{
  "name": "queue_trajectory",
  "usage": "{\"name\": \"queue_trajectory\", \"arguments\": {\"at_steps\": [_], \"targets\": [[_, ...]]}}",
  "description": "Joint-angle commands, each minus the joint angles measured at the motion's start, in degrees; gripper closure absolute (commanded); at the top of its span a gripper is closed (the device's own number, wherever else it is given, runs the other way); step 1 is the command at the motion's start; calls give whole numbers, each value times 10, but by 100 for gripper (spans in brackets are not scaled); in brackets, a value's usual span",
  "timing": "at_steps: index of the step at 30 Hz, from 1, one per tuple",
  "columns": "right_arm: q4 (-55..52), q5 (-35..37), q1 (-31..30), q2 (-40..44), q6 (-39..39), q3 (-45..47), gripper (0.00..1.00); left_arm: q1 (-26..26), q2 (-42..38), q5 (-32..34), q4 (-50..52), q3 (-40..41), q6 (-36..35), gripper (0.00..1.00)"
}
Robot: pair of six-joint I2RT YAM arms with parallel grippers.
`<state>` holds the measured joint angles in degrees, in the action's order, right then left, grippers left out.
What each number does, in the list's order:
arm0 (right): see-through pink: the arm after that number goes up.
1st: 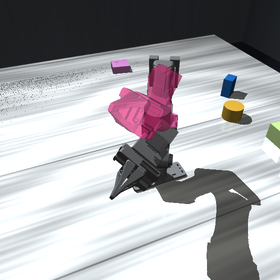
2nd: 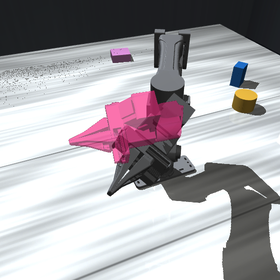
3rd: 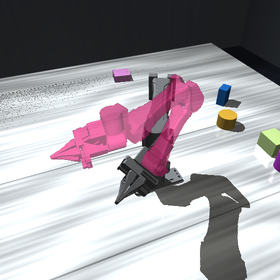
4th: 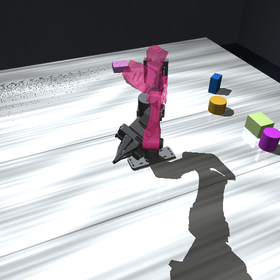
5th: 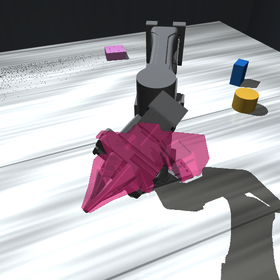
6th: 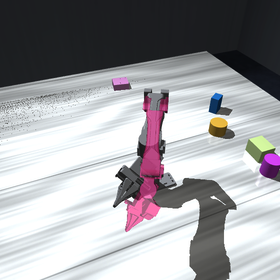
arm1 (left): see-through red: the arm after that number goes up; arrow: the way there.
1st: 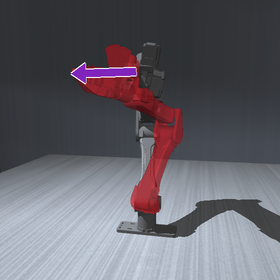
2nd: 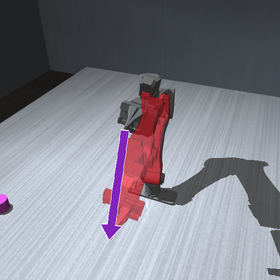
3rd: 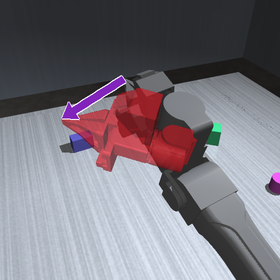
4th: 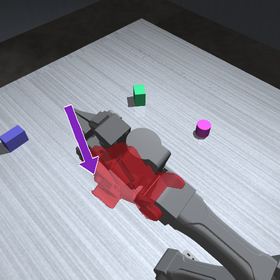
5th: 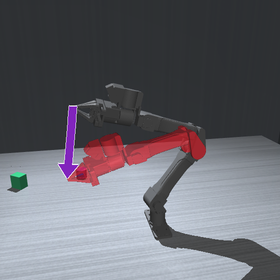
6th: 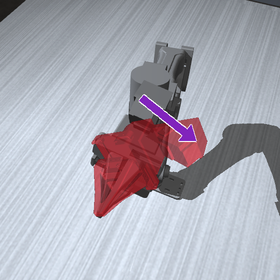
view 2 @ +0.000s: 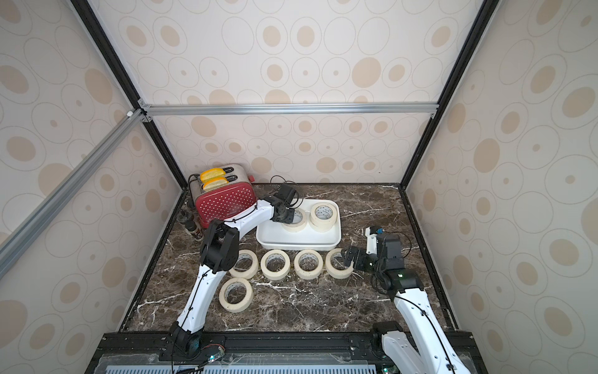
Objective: Take out the art tape in the storage box
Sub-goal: Pick up the art tape from the storage box, then place the art tape at the center of the board.
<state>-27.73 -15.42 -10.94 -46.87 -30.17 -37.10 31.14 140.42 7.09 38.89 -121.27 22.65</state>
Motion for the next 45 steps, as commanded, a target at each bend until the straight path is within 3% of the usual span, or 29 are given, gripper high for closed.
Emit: {"name": "queue_trajectory", "arguments": {"at_steps": [1,11,30,45], "targets": [[6,4,2,-1,-1,3,0,-3,11,-2,20,-16,-9,68],[3,9,2,8,-1,7,0,-4,-41,-19,-13,23,-2,81],[7,7,2,22,-9,19,0,-3,-228,-19,-99,185,14,85],[25,-1,2,8,-9,18,0,12,-451,-19,-160,414,43,86]]}}
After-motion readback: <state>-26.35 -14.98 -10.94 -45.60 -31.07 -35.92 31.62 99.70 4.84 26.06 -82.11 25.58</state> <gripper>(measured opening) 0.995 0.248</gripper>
